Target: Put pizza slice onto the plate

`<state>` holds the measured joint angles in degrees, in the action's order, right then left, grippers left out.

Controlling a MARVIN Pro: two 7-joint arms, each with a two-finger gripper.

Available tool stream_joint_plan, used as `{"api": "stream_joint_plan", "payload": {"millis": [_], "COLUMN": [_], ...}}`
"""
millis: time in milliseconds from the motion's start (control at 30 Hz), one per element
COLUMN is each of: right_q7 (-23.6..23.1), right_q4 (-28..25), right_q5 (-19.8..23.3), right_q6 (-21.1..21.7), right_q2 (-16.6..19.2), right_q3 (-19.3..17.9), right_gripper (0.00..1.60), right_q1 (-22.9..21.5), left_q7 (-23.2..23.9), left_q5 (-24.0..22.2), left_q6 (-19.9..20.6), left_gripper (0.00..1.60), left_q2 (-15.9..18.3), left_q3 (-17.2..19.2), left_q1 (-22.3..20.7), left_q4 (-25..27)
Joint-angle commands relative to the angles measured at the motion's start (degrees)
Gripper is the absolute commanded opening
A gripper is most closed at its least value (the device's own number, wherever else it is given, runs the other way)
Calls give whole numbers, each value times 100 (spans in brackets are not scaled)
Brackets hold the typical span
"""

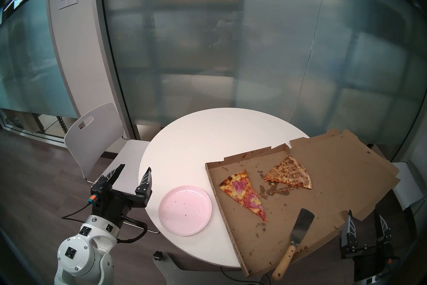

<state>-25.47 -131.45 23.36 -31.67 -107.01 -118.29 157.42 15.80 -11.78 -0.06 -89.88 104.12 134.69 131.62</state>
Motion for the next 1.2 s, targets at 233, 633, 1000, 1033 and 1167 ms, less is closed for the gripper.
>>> {"api": "stream_joint_plan", "payload": {"millis": [233, 633, 1000, 1033, 1167], "right_q7": [-264, -723, -1009, -1026, -1092], "right_q4": [171, 273, 241, 235, 253], "right_q5": [676, 1018, 1259, 1275, 1341], "right_q6": [301, -14, -268, -283, -334], "right_q2": [1031, 907, 757, 744, 718], "right_q3": [-176, -147, -181, -191, -225], "right_gripper": [160, 160, 160, 160, 160], "right_q1": [-1067, -758, -422, -398, -336], "left_q7": [6, 845, 1858, 1994, 2454], "left_q5": [2, -304, -202, -195, -42], "left_q6": [-20, -75, 339, 459, 708], "left_gripper": [160, 160, 160, 160, 160], "left_q2": [2, 459, 1143, 1265, 1532], "left_q3": [3, -25, -311, -304, -307], "left_q1": [9, 222, 118, 99, 114], "left_q4": [147, 272, 598, 638, 793]}}
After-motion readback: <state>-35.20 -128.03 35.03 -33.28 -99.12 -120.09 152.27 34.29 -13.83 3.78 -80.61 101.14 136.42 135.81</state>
